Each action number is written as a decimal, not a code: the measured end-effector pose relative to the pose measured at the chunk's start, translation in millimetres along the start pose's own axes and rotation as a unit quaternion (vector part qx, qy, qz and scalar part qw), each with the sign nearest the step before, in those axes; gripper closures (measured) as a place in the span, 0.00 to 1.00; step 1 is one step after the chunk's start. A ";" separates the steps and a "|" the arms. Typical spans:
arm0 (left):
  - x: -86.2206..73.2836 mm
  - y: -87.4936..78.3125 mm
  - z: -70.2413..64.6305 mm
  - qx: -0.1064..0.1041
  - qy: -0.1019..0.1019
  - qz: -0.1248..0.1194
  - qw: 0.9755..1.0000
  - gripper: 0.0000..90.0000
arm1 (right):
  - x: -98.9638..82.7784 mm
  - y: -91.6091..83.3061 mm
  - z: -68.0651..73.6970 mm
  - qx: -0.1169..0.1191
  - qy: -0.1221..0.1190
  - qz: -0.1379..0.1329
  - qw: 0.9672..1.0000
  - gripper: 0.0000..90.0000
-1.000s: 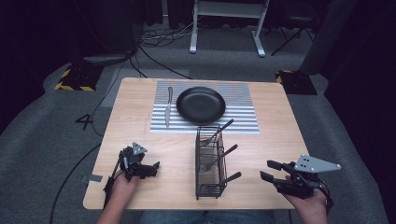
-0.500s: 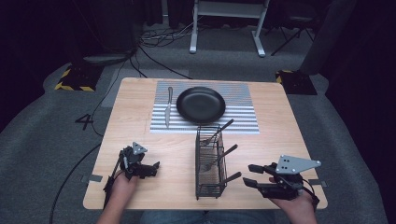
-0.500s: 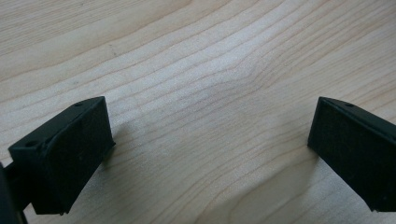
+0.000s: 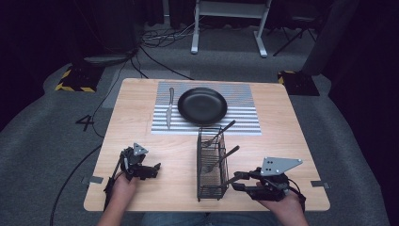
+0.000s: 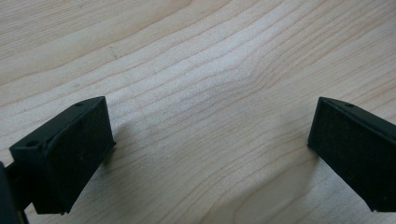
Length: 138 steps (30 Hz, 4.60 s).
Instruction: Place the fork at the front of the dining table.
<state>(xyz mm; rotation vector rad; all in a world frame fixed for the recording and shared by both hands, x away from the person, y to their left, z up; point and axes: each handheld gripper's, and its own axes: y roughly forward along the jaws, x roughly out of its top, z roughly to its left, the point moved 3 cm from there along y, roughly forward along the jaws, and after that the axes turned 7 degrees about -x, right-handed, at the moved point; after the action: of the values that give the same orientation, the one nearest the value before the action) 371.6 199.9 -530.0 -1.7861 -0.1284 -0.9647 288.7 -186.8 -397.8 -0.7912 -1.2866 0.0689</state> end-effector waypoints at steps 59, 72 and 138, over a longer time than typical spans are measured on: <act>-0.5 -0.3 -0.5 0.001 -0.002 0.000 1.000 0.00 | 94.0 -80.7 -6.5 -0.035 -0.053 -0.122 0.990 0.95; -0.6 -0.3 -0.7 0.002 -0.004 -0.001 1.000 0.00 | 96.1 -102.8 -46.4 -0.082 -0.035 -0.114 0.989 0.95; -1.7 -1.0 -1.5 0.008 -0.008 -0.002 1.000 0.00 | 70.2 41.5 -225.7 -0.170 0.051 -0.015 0.984 0.95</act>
<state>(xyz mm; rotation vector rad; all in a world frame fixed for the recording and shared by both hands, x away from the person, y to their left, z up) 369.1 199.8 -530.2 -1.7797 -0.1490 -0.9501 523.3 -233.1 -376.7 -1.0524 -1.2279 -0.2173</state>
